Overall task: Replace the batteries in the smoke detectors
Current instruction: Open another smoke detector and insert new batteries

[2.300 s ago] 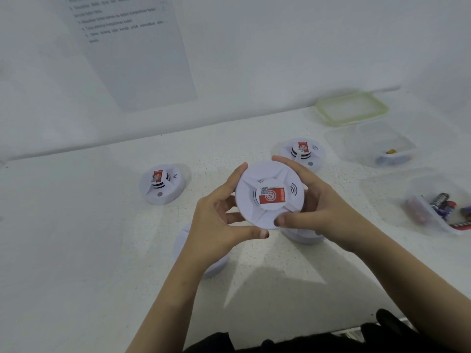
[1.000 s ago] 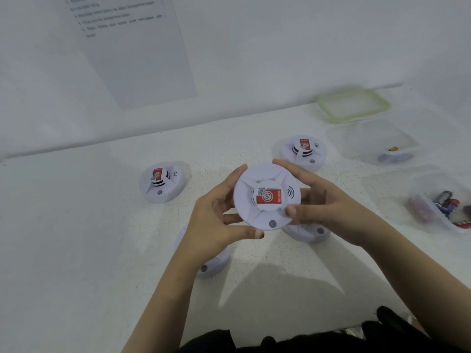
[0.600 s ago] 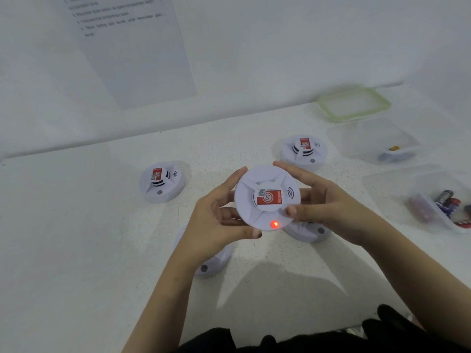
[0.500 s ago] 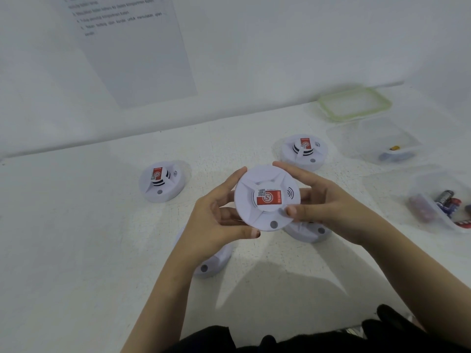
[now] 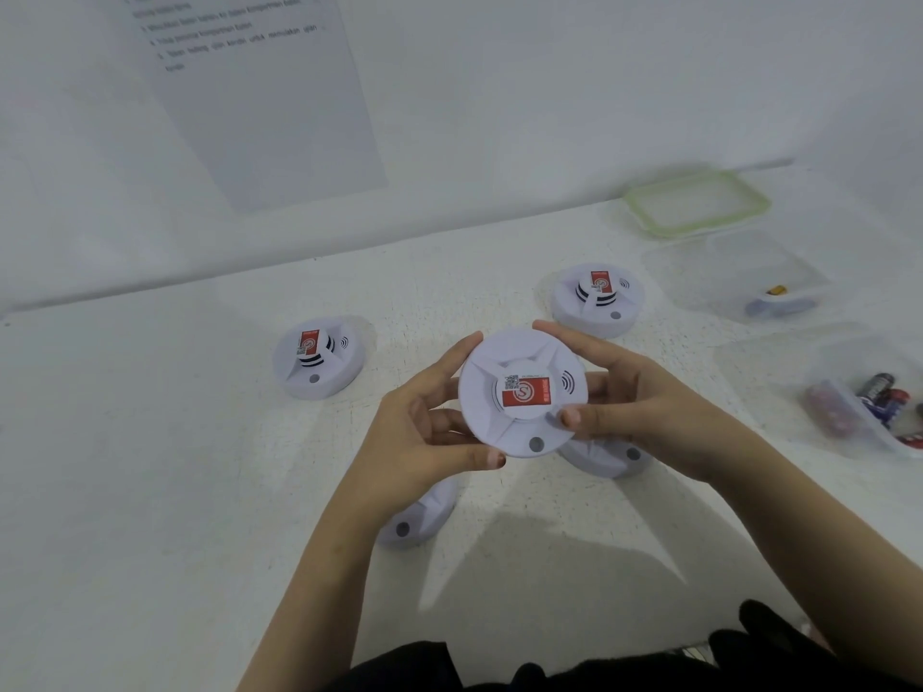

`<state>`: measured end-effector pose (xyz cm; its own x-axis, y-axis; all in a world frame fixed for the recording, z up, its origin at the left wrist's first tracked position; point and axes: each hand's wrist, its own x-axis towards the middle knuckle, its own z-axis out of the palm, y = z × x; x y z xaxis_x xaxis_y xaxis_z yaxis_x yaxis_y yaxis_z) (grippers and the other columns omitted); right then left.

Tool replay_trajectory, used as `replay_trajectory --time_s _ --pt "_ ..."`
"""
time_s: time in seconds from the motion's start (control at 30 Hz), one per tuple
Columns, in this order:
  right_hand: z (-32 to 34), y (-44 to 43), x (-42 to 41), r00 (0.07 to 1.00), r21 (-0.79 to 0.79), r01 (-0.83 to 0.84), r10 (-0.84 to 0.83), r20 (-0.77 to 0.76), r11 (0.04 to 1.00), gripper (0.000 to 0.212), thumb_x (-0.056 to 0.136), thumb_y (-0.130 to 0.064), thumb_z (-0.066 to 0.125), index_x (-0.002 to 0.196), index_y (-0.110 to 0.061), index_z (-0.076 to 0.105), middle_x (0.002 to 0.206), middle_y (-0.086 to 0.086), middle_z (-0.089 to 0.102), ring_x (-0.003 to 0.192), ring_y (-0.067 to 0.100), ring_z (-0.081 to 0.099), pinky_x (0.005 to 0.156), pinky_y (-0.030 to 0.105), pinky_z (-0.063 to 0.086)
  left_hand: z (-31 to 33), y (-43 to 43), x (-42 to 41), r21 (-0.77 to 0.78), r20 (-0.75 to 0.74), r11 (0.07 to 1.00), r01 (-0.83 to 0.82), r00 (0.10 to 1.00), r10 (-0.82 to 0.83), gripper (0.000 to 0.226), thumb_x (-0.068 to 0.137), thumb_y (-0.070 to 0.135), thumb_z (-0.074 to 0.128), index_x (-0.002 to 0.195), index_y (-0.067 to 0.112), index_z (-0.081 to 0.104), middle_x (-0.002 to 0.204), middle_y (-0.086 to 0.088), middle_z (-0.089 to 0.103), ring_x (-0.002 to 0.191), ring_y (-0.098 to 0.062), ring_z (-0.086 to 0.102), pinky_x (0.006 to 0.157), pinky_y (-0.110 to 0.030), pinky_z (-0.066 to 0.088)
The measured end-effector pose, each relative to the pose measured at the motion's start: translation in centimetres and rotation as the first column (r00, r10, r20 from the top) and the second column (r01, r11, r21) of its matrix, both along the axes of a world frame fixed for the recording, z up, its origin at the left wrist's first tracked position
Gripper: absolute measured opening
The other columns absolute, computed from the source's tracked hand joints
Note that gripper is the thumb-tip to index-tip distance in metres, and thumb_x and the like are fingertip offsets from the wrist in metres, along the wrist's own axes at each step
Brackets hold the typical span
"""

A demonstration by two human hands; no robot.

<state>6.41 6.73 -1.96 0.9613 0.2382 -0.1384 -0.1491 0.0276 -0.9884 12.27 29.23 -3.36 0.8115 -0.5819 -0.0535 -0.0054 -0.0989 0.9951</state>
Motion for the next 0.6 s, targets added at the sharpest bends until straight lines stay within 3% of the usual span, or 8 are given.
replay_trajectory --time_s 0.27,0.47,0.6 --pt "0.01 -0.01 0.07 1.0 -0.026 0.011 -0.012 -0.01 1.0 0.07 0.081 -0.005 0.062 0.14 -0.034 0.037 0.114 0.006 0.069 0.105 0.024 0.066 0.081 0.028 0.054 -0.4 -0.03 -0.07 -0.023 -0.002 1.0 -0.006 1.0 0.006 0.092 0.064 -0.009 0.08 0.138 0.034 0.046 0.122 -0.003 0.069 0.096 -0.028 0.071 0.076 -0.034 0.06" --pt "0.19 0.15 0.06 1.0 0.009 0.021 -0.021 -0.016 1.0 0.069 0.077 -0.007 0.065 0.137 -0.034 0.042 0.111 0.01 0.07 0.101 0.029 0.067 0.08 0.036 0.057 -0.48 0.07 -0.07 -0.036 -0.005 0.999 -0.004 1.0 0.004 0.091 0.065 -0.009 0.081 0.137 0.033 0.045 0.121 -0.001 0.069 0.098 -0.027 0.071 0.076 -0.034 0.06" --pt "0.34 0.21 0.08 1.0 -0.005 0.015 -0.015 -0.01 1.0 0.068 0.079 -0.003 0.063 0.137 -0.033 0.041 0.11 0.008 0.071 0.1 0.027 0.067 0.076 0.032 0.057 -0.51 0.15 -0.03 -0.036 -0.006 0.999 -0.011 1.0 0.011 0.092 0.064 -0.009 0.081 0.138 0.032 0.045 0.121 -0.004 0.069 0.097 -0.029 0.071 0.076 -0.034 0.06"
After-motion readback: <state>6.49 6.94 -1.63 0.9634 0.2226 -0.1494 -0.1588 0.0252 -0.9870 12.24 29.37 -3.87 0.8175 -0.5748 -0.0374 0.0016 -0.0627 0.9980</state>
